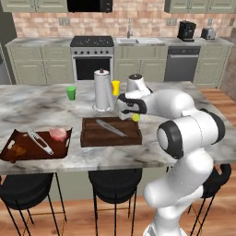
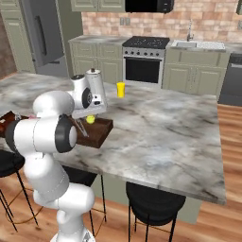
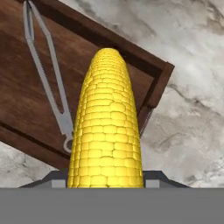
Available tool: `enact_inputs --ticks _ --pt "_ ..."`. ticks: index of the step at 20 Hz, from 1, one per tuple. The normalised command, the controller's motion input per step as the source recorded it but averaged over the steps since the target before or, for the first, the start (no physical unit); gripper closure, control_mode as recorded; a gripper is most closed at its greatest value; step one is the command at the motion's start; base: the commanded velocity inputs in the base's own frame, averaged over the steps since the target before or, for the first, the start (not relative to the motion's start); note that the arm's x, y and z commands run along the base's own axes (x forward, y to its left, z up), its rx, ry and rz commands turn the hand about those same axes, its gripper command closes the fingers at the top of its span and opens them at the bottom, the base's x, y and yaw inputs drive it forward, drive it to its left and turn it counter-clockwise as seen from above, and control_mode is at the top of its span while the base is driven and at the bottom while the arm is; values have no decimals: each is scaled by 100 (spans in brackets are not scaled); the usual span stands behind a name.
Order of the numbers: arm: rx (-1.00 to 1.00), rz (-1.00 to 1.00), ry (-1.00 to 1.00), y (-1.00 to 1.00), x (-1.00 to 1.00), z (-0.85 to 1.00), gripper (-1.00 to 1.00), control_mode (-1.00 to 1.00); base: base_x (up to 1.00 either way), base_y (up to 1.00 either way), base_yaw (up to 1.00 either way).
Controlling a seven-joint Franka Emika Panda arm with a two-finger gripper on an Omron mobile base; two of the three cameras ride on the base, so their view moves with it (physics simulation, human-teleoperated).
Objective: Gather the corn and carrot from the fridge and place them on a tray on the dining counter. Then gather the chicken drumstick and steak from the fridge and place them on the other tray.
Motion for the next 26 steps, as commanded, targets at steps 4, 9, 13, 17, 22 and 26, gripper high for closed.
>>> enact_inputs --ticks 4,9,13,17,22,26 --pt "1 -8 0 -18 -47 -41 100 -100 0 0 0" --pt "0 -1 -1 -3 -41 -11 100 -100 0 0 0" --pt "0 -2 -3 0 2 -12 100 -100 0 0 0" --pt "0 -2 0 0 20 -8 100 -100 0 0 0" --pt "0 0 0 0 37 0 100 -100 0 0 0" --pt "0 -1 0 1 25 0 100 -100 0 0 0"
